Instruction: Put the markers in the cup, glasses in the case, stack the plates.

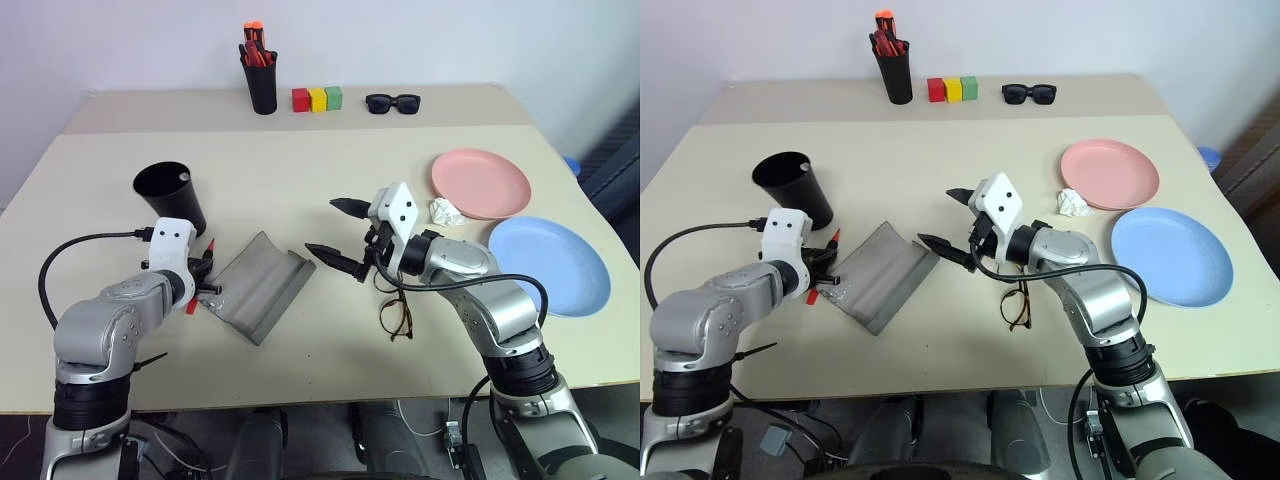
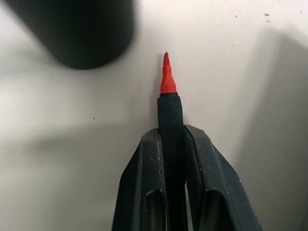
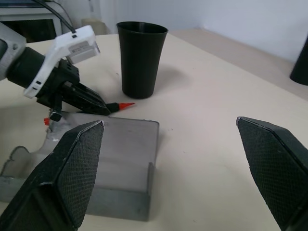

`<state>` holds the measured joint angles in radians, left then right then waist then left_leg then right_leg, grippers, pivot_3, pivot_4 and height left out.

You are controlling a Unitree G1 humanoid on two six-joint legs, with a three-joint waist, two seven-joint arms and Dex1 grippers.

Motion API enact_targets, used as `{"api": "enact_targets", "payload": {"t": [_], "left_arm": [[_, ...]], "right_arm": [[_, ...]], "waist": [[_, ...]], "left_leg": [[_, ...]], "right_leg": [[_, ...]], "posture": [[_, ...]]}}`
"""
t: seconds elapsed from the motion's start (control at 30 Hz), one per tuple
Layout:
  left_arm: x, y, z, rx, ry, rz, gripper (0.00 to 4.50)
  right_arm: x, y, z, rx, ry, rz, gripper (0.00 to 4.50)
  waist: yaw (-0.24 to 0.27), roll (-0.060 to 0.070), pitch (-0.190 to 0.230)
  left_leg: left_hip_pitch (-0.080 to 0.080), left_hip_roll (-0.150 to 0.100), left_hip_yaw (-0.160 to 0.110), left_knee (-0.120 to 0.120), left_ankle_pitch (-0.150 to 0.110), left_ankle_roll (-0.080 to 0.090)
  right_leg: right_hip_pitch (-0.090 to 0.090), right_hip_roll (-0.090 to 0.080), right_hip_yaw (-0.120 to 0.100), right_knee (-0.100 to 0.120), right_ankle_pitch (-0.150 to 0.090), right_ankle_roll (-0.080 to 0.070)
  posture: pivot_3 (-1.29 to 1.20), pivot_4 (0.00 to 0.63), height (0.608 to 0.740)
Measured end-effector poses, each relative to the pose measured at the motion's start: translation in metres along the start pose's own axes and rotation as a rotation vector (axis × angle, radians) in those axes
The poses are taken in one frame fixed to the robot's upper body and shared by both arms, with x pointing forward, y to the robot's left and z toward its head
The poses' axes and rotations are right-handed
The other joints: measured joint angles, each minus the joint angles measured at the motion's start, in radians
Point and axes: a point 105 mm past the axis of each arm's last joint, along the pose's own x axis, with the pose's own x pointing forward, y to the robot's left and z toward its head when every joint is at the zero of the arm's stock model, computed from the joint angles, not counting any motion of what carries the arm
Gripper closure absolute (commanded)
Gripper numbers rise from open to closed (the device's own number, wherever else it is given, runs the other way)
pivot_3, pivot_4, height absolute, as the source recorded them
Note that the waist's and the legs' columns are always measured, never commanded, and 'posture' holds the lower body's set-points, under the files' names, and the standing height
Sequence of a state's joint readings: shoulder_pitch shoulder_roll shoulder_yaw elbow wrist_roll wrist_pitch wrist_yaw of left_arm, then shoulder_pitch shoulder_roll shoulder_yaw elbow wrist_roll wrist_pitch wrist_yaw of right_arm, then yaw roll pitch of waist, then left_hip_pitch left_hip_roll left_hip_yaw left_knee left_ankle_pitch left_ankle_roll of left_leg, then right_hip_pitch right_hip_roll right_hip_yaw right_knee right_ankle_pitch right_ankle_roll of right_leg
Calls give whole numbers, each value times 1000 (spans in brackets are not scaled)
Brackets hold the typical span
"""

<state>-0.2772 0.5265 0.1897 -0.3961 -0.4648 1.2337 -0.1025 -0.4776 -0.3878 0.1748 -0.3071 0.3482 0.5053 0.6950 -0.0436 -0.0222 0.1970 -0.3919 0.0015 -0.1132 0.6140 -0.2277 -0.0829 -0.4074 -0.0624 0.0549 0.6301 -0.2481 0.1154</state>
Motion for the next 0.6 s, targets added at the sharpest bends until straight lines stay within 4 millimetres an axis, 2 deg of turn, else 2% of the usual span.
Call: {"api": "enact_targets", "payload": {"t": [0.17,0.27,0.33,0.47,0.53,0.6], "left_arm": [[-6,2,-3,89,-32,-28,4490],[-12,-3,7,135,-124,-74,4490],[-21,-9,31,141,-291,-120,4490],[-56,-13,102,67,-694,-165,4490],[-69,-3,134,56,-844,-76,4490],[-80,16,156,77,-946,70,4490]], "right_arm": [[2,3,-1,11,3,12,0],[3,4,0,13,0,15,0],[4,5,0,13,-2,20,0],[6,6,3,8,-11,32,0],[8,7,5,5,-19,34,0],[11,8,9,7,-37,40,0]], "waist": [[0,0,0],[2,0,0],[5,0,0],[10,0,0],[10,0,0],[2,0,0]], "left_leg": [[0,0,0,0,0,0],[-1,0,0,0,0,0],[-1,0,0,0,0,0],[-1,0,0,0,0,0],[-1,0,0,0,0,0],[-1,0,0,0,0,0]], "right_leg": [[0,0,0,0,-2,-3],[0,0,0,-1,-2,-3],[0,-1,0,-2,-2,-4],[0,-1,0,-2,-2,-3],[0,0,0,-2,0,0],[0,0,0,-1,0,0]], "posture": [[0,150,740],[0,150,740],[0,150,740],[0,150,740],[0,150,740],[0,150,740]]}}
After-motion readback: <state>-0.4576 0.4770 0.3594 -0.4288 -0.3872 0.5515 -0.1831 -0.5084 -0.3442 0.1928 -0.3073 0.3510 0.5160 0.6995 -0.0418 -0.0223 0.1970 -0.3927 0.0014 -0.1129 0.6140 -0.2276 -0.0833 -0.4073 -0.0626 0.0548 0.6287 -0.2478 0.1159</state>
